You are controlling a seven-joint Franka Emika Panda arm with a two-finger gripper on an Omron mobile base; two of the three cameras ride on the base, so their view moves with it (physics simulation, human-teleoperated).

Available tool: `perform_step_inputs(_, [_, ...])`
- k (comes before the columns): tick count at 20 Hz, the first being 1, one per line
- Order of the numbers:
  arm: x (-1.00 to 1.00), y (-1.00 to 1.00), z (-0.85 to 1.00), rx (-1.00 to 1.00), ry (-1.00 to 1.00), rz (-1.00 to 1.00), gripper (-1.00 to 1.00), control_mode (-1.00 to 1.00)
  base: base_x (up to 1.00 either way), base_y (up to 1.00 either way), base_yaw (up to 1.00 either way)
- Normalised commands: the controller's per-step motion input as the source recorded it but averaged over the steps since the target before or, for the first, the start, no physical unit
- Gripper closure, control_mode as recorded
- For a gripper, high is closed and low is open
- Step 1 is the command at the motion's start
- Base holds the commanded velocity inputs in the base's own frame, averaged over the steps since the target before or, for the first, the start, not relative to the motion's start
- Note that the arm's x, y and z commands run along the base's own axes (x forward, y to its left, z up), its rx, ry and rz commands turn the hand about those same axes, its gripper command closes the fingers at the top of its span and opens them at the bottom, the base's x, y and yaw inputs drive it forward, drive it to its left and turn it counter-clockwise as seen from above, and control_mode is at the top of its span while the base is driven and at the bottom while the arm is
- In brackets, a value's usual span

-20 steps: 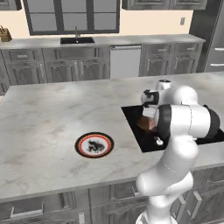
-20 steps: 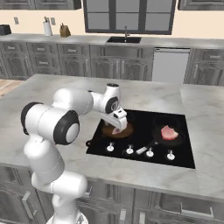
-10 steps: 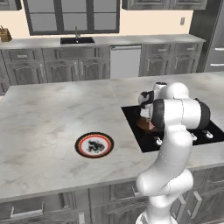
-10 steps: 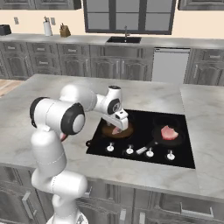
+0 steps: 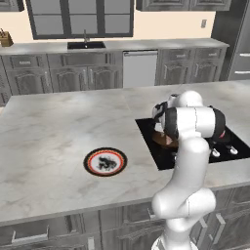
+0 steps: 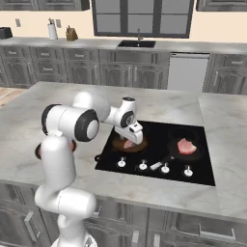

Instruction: Place one of the steaks on the plate and the other in the bowl. Then place the bowl in the fridge.

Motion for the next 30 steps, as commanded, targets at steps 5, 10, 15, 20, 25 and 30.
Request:
perform_step_inputs(5, [0.25, -0.04, -0.25, 0.0, 0.0, 0.0, -1.0, -1.0, 0.0, 0.0, 0.0])
perform_step_inputs(10, [0.22, -0.04, -0.31, 0.0, 0.0, 0.0, -1.0, -1.0, 0.0, 0.0, 0.0])
perform_step_inputs(15, [0.15, -0.07, -0.4, 0.0, 0.0, 0.0, -1.0, -1.0, 0.0, 0.0, 0.0])
perform_step_inputs(20, [0.03, -0.12, -0.35, 0.0, -0.02, 0.0, 1.0, -1.0, 0.0, 0.0, 0.0])
perform_step_inputs(25, [0.0, -0.01, -0.03, 0.0, -0.15, 0.0, 1.0, -1.0, 0.0, 0.0, 0.0])
perform_step_inputs(30, [-0.14, -0.01, 0.14, 0.01, -0.14, 0.0, 1.0, -1.0, 0.0, 0.0, 0.0])
